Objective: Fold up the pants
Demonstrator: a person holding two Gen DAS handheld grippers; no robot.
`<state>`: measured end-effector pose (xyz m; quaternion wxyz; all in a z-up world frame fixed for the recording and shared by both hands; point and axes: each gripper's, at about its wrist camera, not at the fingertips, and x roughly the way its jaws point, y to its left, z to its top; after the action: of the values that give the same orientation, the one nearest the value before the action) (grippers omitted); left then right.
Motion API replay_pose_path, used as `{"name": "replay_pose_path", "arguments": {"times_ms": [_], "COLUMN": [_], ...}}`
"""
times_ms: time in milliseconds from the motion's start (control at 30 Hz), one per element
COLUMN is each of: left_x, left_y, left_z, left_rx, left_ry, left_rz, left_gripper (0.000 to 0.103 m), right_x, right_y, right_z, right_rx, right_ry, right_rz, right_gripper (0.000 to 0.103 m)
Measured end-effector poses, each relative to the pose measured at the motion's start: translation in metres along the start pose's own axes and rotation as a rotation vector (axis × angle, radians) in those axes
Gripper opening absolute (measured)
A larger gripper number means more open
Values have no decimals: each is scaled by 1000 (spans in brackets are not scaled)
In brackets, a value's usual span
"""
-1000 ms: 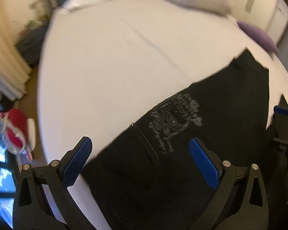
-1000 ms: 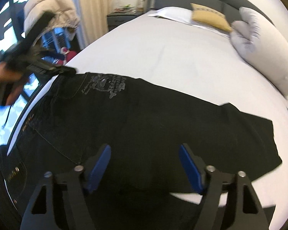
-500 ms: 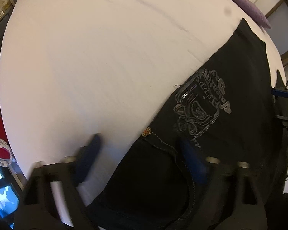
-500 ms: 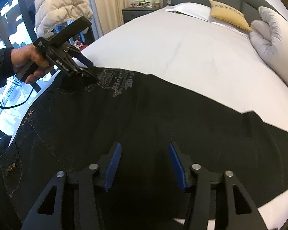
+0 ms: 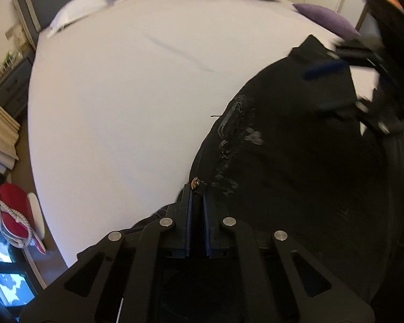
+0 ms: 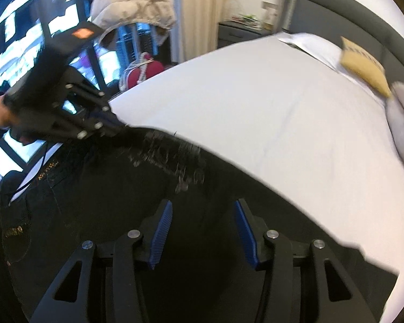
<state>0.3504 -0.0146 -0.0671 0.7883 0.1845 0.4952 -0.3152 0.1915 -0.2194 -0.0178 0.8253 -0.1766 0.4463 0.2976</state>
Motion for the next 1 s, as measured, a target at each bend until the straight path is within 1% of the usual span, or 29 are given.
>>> {"name": "replay_pose_path", "arguments": {"times_ms": [167, 233, 333, 433, 567, 600, 667, 767, 900, 1000], "left_x": [-12, -21, -25, -24, -23, -28, -27, -28, -35, -43], "left_y": [-9, -16, -20, -18, -15, -17, -18, -17, -18, -21], "left_z": [4, -4, -7, -6, -15, -32, -36, -38, -45, -52], "left_rx": [22, 17, 16, 3, -2, -4, -7, -14, -19, -31], "left_ry": [-63, -75, -85, -91, -98, -101, -106, -114, -119, -125], "left_rz": [33, 31, 27, 21, 16, 14, 13, 9, 6, -3], "left_gripper": [5, 5, 5, 5, 5, 5, 5, 5, 5, 5], "right_x": [14, 21, 37, 56, 66, 67, 68, 65, 53, 42], "right_y": [1, 8, 14, 20, 17, 15, 12, 10, 20, 24], "right_z": [32, 42, 54, 63, 63, 62, 63, 61, 54, 51], "right_rx": [-104, -170, -223, -290, -296, -289, -273, -243, -216, -163], "right_ry": [28, 44, 89, 146, 195, 195, 204, 199, 167, 132], "right_rz": [31, 37, 54, 44, 46, 49, 51, 71, 70, 94], "right_gripper": [51, 51, 51, 51, 36, 34, 17, 8, 6, 6]}}
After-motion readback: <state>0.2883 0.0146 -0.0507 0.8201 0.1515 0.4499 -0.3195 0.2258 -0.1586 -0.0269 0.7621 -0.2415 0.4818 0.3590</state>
